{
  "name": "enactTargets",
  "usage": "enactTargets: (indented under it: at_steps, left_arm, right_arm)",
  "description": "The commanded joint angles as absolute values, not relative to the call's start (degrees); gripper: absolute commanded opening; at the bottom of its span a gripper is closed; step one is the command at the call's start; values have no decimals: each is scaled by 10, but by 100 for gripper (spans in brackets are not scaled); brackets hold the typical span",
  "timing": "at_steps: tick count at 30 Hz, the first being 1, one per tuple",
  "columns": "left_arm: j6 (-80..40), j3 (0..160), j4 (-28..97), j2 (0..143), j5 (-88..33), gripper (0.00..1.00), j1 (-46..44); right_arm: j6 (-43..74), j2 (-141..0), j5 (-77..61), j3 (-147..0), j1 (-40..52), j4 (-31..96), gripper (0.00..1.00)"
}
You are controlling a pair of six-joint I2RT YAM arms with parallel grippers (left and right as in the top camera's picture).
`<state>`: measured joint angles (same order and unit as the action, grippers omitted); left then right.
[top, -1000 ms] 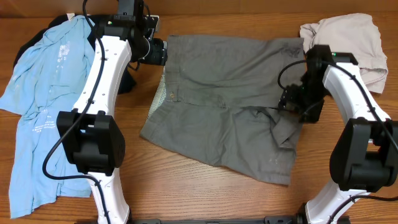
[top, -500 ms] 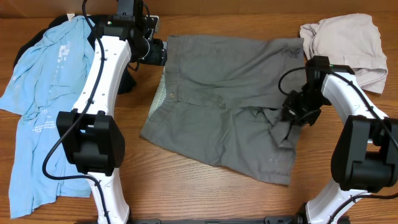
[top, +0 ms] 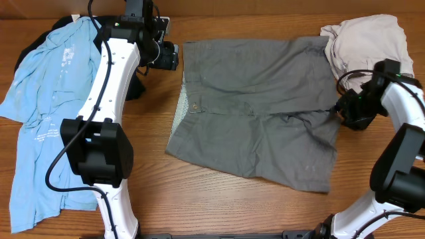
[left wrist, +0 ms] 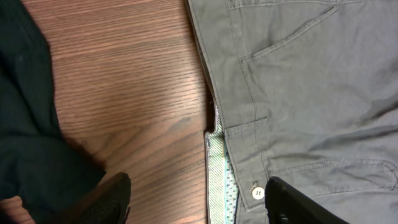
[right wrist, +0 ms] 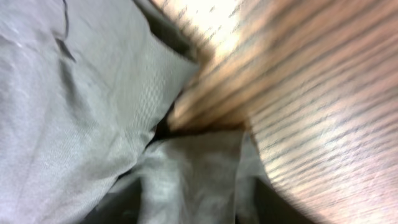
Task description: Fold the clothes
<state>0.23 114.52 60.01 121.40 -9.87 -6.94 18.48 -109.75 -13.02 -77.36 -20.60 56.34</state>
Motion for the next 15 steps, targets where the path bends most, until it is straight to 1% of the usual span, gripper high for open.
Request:
enactTargets:
  at_steps: [1, 2, 6, 8, 12, 15]
  left_arm:
    - [13, 1144, 590, 1207, -99, 72, -70]
    - [13, 1143, 588, 1207, -99, 72, -70]
    - [13, 1122, 532, 1207, -102, 71, -72]
    - [13, 1107, 503, 1211, -107, 69, -72]
    - [13, 1088, 465, 1233, -153, 64, -72]
    - [13, 1087, 455, 1264, -185, 64, -72]
  right_arm:
    - [116, -1083, -175, -792, -200, 563, 98]
    - [110, -1083, -182, -797, -199, 568, 100]
    - [85, -1078, -204, -846, -197, 622, 100]
    - [75, -1074, -207, -880, -191, 655, 99]
    - [70, -1070, -205, -932, -165, 702, 98]
    - [70, -1070, -195, -943, -136, 703, 98]
